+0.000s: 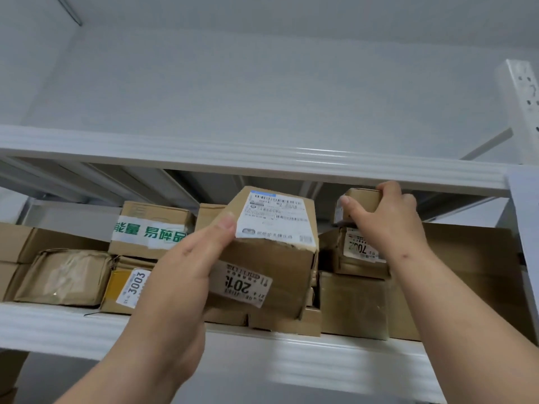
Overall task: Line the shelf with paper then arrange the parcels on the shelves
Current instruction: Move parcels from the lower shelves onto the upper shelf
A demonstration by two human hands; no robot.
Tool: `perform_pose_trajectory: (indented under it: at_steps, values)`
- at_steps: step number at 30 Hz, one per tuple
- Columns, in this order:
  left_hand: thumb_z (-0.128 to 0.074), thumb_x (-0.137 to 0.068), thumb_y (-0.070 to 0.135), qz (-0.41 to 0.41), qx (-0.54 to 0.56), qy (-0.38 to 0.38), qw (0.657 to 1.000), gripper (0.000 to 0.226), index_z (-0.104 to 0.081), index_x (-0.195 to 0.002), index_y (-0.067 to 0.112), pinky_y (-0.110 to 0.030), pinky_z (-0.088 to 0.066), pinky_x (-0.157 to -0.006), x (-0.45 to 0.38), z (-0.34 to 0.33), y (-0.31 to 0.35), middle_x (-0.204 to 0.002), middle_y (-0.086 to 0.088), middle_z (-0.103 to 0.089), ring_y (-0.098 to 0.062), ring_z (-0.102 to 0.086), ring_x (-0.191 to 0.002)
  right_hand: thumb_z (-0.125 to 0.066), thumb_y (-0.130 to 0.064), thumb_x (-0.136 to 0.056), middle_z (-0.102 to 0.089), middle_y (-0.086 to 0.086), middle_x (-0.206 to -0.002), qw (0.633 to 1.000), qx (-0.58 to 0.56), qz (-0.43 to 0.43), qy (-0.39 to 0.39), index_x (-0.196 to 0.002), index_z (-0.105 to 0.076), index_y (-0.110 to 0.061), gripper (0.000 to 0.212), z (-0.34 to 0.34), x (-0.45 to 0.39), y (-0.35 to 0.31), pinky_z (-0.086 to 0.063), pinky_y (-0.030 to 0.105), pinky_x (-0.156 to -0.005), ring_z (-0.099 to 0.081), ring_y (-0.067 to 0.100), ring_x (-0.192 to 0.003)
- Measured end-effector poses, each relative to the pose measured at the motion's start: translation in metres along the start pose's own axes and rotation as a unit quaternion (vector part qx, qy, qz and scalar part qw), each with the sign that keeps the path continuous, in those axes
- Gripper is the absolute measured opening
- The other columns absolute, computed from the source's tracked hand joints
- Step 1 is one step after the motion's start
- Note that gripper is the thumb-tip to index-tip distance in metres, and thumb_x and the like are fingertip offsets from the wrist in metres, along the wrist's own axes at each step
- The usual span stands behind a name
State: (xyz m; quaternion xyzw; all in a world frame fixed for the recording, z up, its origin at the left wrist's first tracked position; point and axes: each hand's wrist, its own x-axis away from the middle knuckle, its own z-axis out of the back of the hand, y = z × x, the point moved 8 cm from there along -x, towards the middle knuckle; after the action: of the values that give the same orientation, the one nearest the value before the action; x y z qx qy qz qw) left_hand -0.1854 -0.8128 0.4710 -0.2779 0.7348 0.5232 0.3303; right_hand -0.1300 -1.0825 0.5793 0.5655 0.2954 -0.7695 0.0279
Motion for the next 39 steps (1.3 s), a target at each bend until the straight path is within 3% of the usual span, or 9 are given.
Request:
perform_pose_trajectory:
  at_steps: [6,11,16,19,22,27,33,36,39]
  values:
    - [-0.06,-0.083,0.049,0.005,0.013,0.009,1.0,0.029,-0.08,-0.09,0.029,-0.046,-0.058,-0.07,-0.034,-0.019,0.011,-0.088,0.002,-0.076,-0.02,-0.068,-0.079,-0.049,-0.067,-0.088,-0.032,0.018,-0.14,0.999,0.026,-0.027,-0.036,-0.143,-0.032,-0.018,0.075,-0.01,-0.008,0.011,-0.055,0.049,-0.084,-0.053,0.041,-0.111]
    - [-0.059,-0.089,0.048,-0.005,-0.024,0.008,1.0,0.032,-0.079,-0.09,0.024,-0.034,-0.056,-0.058,-0.052,-0.036,0.01,-0.078,0.004,-0.075,-0.014,-0.07,-0.065,-0.048,-0.067,-0.088,-0.032,0.016,-0.139,0.997,0.081,0.003,-0.015,-0.144,-0.031,-0.024,0.073,0.001,-0.005,0.013,-0.05,0.05,-0.091,-0.049,0.041,-0.116]
    - [-0.054,-0.092,0.049,-0.039,-0.085,0.005,0.996,0.035,-0.074,-0.102,0.022,-0.026,-0.056,-0.059,-0.059,-0.04,0.001,-0.089,0.006,-0.077,-0.011,-0.071,-0.072,-0.061,-0.038,-0.084,-0.039,0.009,-0.136,0.992,0.014,0.124,0.024,-0.14,-0.038,-0.027,0.061,0.021,0.016,-0.013,-0.034,0.053,-0.107,-0.039,0.033,-0.125]
    - [-0.052,-0.094,0.047,-0.077,-0.108,0.002,0.991,0.033,-0.073,-0.106,0.026,-0.022,-0.054,-0.062,-0.057,-0.042,-0.006,-0.097,0.01,-0.076,-0.006,-0.07,-0.08,-0.058,-0.031,-0.069,-0.038,-0.007,-0.13,0.972,-0.073,0.219,-0.043,-0.139,-0.028,-0.045,0.077,0.019,0.044,-0.03,-0.038,0.056,-0.104,-0.039,0.024,-0.124]
    - [-0.055,-0.086,0.061,-0.116,-0.127,0.023,0.985,0.046,-0.067,-0.119,0.029,-0.034,-0.057,-0.082,-0.06,-0.039,-0.015,-0.116,0.005,-0.071,-0.011,-0.068,-0.103,-0.065,-0.031,-0.062,-0.032,-0.024,-0.124,0.948,-0.081,0.292,-0.102,-0.138,-0.012,-0.064,0.098,0.004,0.065,-0.04,-0.034,0.05,-0.108,-0.037,0.016,-0.126]
    - [-0.053,-0.072,0.075,-0.151,-0.164,0.056,0.973,0.075,-0.054,-0.134,0.034,-0.043,-0.05,-0.099,-0.055,-0.045,-0.028,-0.132,0.013,-0.055,-0.012,-0.055,-0.123,-0.081,-0.044,-0.058,-0.033,-0.005,-0.149,0.921,0.009,0.382,-0.072,-0.15,0.0,-0.042,0.123,-0.021,0.078,-0.041,-0.026,0.041,-0.104,-0.033,0.017,-0.136]
    - [-0.052,-0.067,0.079,-0.138,-0.171,0.063,0.973,0.082,-0.051,-0.136,0.035,-0.042,-0.052,-0.097,-0.058,-0.047,-0.033,-0.132,0.015,-0.052,-0.014,-0.055,-0.122,-0.087,-0.036,-0.056,-0.042,0.008,-0.144,0.906,0.023,0.423,0.023,-0.137,-0.024,-0.022,0.103,-0.017,0.08,-0.041,-0.032,0.043,-0.1,-0.043,0.028,-0.132]
    - [-0.054,-0.068,0.078,-0.107,-0.139,0.047,0.983,0.076,-0.057,-0.129,0.033,-0.04,-0.057,-0.088,-0.059,-0.049,-0.035,-0.129,0.006,-0.059,-0.016,-0.062,-0.113,-0.083,-0.044,-0.056,-0.032,0.013,-0.151,0.901,0.037,0.429,0.045,-0.137,-0.023,-0.023,0.103,-0.015,0.083,-0.043,-0.03,0.049,-0.107,-0.041,0.033,-0.131]
    - [-0.053,-0.087,0.063,-0.068,-0.078,0.016,0.995,0.047,-0.066,-0.114,0.028,-0.038,-0.061,-0.077,-0.061,-0.054,-0.038,-0.112,0.001,-0.071,-0.013,-0.071,-0.095,-0.085,-0.044,-0.052,-0.025,0.013,-0.153,0.896,0.051,0.436,0.064,-0.142,-0.02,-0.026,0.112,-0.02,0.086,-0.043,-0.029,0.054,-0.11,-0.037,0.039,-0.132]
